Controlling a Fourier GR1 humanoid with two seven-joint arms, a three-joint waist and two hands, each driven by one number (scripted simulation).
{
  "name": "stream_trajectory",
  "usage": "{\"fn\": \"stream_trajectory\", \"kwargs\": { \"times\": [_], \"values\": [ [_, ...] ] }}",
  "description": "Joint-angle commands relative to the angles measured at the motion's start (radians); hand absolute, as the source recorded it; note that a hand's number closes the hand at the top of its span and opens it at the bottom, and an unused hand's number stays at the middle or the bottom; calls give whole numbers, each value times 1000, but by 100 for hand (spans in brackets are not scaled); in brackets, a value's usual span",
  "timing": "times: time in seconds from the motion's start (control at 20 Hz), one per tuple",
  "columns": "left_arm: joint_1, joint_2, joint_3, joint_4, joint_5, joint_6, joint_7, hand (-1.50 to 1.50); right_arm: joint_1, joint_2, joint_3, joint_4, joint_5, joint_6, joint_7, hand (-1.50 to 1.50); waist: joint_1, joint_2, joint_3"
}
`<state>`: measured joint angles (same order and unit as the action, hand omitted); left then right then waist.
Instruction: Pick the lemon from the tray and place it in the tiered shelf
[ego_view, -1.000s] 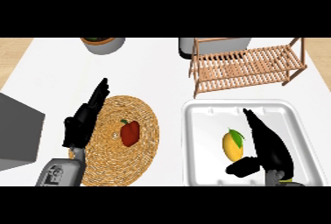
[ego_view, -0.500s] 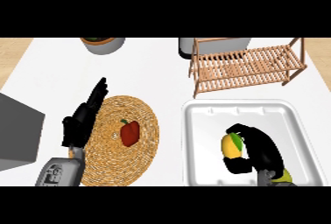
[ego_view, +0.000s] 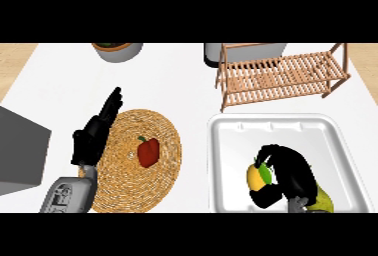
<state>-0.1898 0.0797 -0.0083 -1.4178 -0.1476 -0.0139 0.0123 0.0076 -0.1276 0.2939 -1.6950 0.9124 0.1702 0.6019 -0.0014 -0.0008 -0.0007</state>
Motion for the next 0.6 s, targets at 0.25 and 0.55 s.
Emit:
{"fn": "stream_trajectory", "kwargs": {
  "times": [0.25, 0.55],
  "values": [
    [8, 5, -4, -52, 13, -21, 28, 0, -141, 125, 382, 11, 84, -12, 169, 150, 12, 0, 1],
    [-12, 1, 13, 3, 24, -24, 6, 0, -107, 127, 465, -139, -20, -306, 190, 150, 3, 1, 1]
  ]
}}
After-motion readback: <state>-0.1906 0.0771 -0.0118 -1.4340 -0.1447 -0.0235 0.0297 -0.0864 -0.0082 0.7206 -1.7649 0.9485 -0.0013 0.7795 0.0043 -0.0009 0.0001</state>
